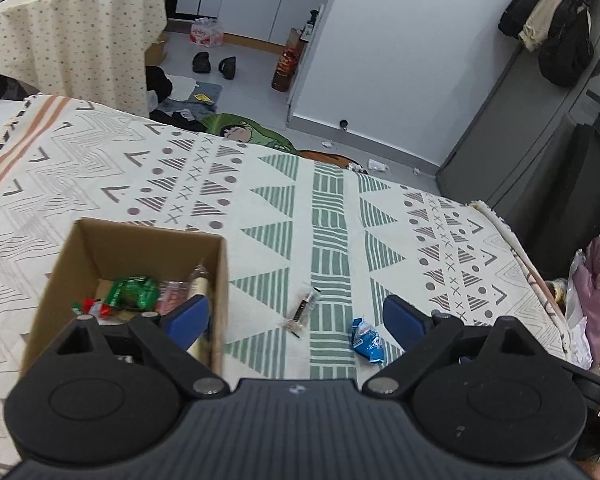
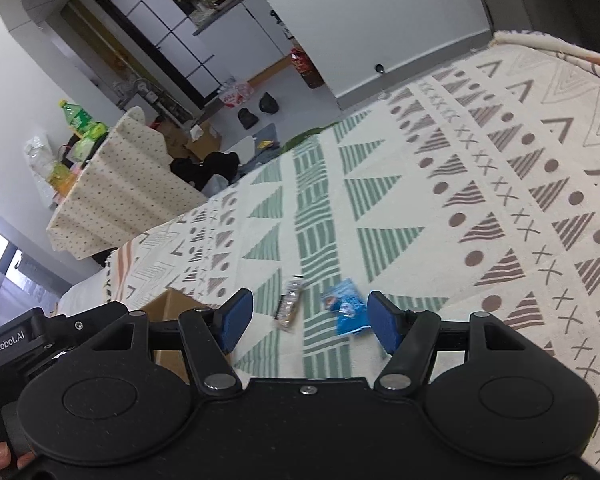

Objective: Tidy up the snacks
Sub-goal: 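Move both open tools toward the blue packet and small bar on the bed, then grasp the clear-wrapped bar with the left tool while the right grasps the blue packet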

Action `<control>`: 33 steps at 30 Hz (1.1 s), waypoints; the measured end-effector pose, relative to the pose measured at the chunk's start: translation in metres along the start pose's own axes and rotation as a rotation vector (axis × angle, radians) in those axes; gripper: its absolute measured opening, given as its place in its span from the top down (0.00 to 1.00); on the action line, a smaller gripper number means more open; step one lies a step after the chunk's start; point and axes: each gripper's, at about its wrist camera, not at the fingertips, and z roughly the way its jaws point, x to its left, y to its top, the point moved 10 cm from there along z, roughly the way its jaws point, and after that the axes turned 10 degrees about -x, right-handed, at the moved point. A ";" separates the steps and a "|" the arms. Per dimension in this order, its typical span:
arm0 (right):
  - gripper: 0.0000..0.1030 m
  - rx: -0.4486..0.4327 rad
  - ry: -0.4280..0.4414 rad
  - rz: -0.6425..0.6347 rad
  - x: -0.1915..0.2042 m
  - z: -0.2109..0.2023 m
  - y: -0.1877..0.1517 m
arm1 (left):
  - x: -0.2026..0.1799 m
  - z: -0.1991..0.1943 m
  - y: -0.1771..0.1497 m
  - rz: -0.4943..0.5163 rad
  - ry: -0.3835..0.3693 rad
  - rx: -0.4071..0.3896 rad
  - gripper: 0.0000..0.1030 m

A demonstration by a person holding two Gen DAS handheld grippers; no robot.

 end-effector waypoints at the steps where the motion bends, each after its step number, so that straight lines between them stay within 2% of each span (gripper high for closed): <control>1: 0.39 0.003 -0.004 0.001 -0.003 0.003 -0.001 | -0.003 0.004 -0.001 0.006 -0.003 0.004 0.12; 6: 0.40 0.026 -0.021 -0.005 -0.013 0.018 -0.006 | -0.015 0.031 -0.010 0.022 -0.013 0.046 0.23; 10: 0.41 0.041 -0.049 -0.014 -0.021 0.033 -0.009 | -0.021 0.053 -0.019 0.012 -0.010 0.078 0.38; 19: 0.49 0.095 -0.045 -0.053 -0.027 0.069 -0.025 | -0.022 0.102 -0.040 0.043 0.029 0.161 0.56; 25: 0.51 0.126 -0.040 -0.072 -0.030 0.090 -0.036 | -0.024 0.126 -0.048 0.058 0.041 0.188 0.59; 33: 0.51 0.098 -0.018 -0.082 -0.029 0.107 -0.036 | -0.020 0.152 -0.056 0.059 0.068 0.216 0.59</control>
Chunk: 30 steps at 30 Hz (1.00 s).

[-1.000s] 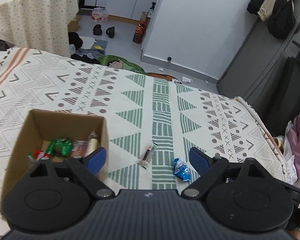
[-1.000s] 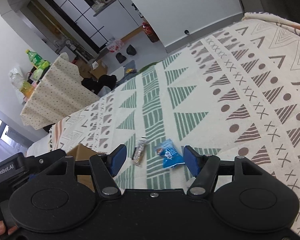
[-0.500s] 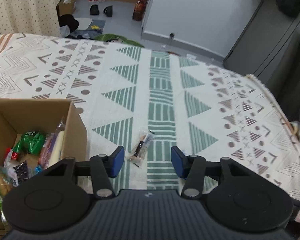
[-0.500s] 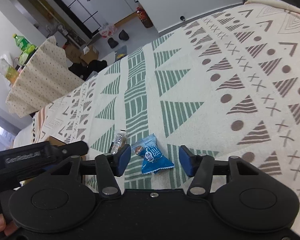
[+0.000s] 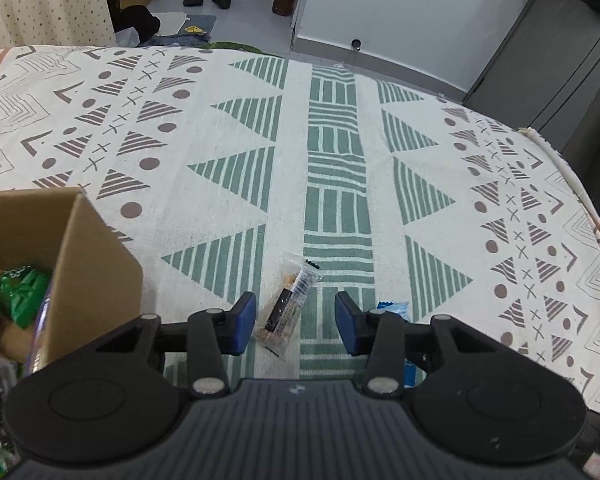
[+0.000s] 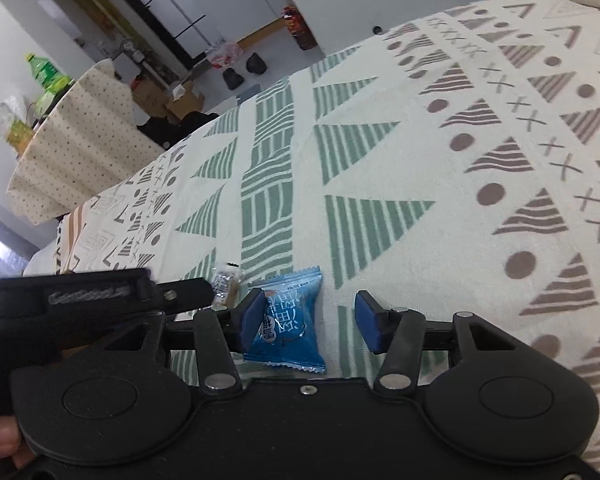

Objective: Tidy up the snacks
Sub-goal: 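Grasp the clear-wrapped bar with the left tool while the right grasps the blue packet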

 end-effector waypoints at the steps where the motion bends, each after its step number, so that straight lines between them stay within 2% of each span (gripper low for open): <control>1: 0.51 0.003 0.002 -0.011 0.001 0.002 -0.002 | 0.000 0.003 0.000 0.005 0.005 0.002 0.59; 9: 0.51 0.013 0.009 -0.042 0.005 0.006 -0.006 | -0.001 0.023 -0.011 0.006 0.022 0.034 0.59; 12: 0.52 0.027 0.022 -0.058 0.011 0.006 -0.009 | 0.001 0.025 -0.014 0.001 0.037 0.030 0.64; 14: 0.59 0.038 0.029 -0.072 0.014 0.006 -0.011 | 0.004 0.027 -0.015 -0.008 0.047 0.027 0.74; 15: 0.69 0.040 0.020 -0.082 0.013 0.007 -0.012 | 0.006 0.026 -0.015 -0.013 0.055 0.027 0.76; 16: 0.70 0.039 0.011 -0.082 0.011 0.007 -0.012 | 0.007 0.026 -0.015 -0.021 0.059 0.028 0.81; 21: 0.78 0.034 0.004 -0.023 0.005 0.003 -0.009 | 0.008 0.015 -0.019 -0.023 0.062 0.027 0.83; 30: 0.79 -0.024 0.000 -0.009 0.008 -0.018 0.006 | -0.003 -0.022 -0.014 -0.015 0.025 -0.039 0.83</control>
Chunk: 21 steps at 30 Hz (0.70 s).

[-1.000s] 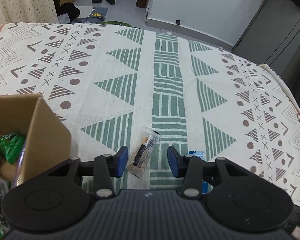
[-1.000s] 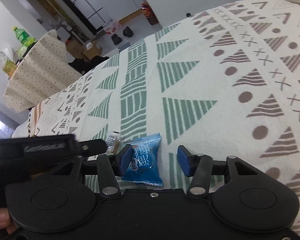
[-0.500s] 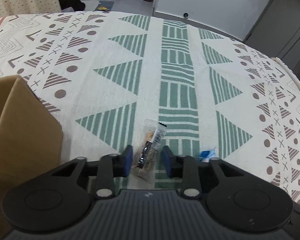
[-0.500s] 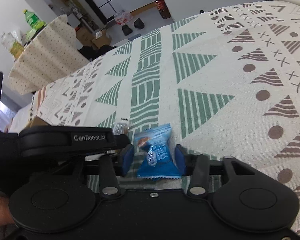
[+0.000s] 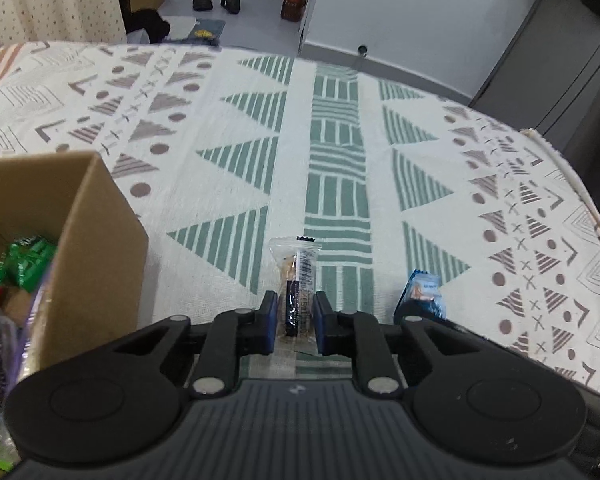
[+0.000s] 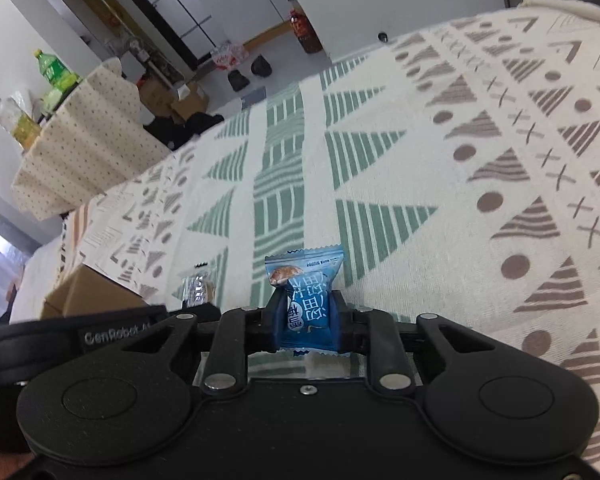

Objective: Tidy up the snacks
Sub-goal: 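Grasp the clear-wrapped bar with the left tool while the right grasps the blue packet, then carry the clear bar over the box with the left tool while the right carries the blue packet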

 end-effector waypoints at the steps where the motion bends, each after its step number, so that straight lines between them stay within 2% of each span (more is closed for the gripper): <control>1: 0.79 -0.010 0.002 -0.002 0.002 -0.003 0.003 | 0.000 -0.004 0.001 0.000 0.004 -0.010 0.83; 14: 0.79 -0.078 0.062 0.005 0.031 -0.035 0.019 | 0.020 -0.073 0.019 -0.049 0.022 -0.130 0.83; 21: 0.79 -0.113 0.083 -0.017 0.044 -0.055 0.023 | 0.042 -0.104 0.020 -0.074 0.052 -0.168 0.83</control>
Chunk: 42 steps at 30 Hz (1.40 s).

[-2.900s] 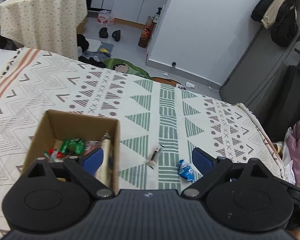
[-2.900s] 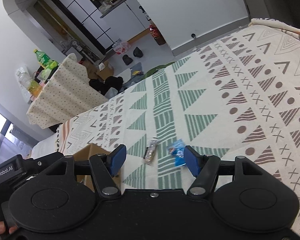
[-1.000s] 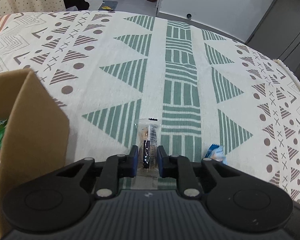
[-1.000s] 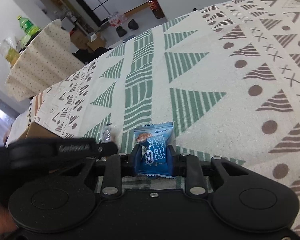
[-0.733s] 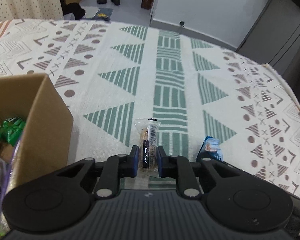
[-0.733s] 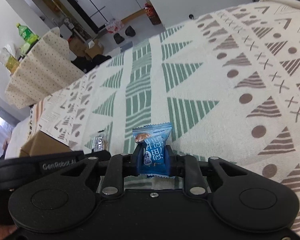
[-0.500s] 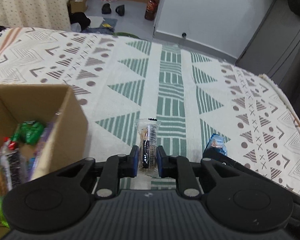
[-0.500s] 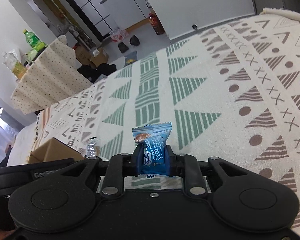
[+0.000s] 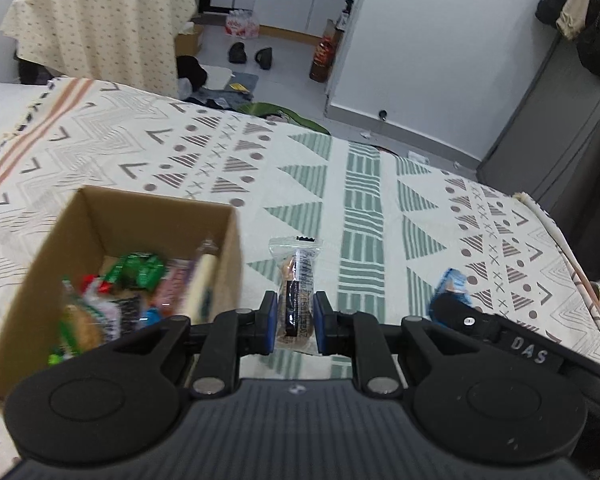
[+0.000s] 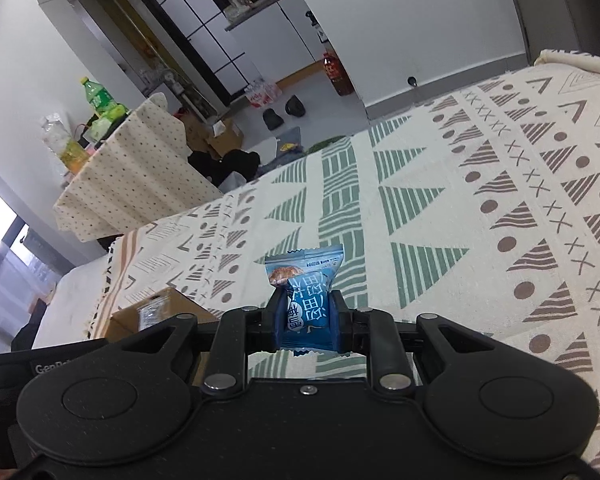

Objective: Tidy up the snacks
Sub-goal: 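Carry the clear bar over the box with the left tool while the right carries the blue packet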

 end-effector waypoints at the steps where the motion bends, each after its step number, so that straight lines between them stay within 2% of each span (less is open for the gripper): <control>1: 0.79 -0.003 0.002 -0.002 0.002 -0.002 0.001 | 0.005 -0.004 0.001 -0.003 0.008 -0.006 0.83; 23: 0.79 -0.058 0.105 -0.105 0.073 -0.026 0.001 | 0.103 -0.075 0.043 -0.067 0.145 -0.114 0.83; 32: 0.79 -0.047 0.140 -0.153 0.099 -0.026 -0.007 | 0.129 -0.077 0.061 -0.103 0.136 -0.139 0.83; 42: 0.79 -0.038 0.136 -0.203 0.121 -0.021 -0.017 | 0.147 -0.050 0.063 -0.152 0.093 -0.118 0.83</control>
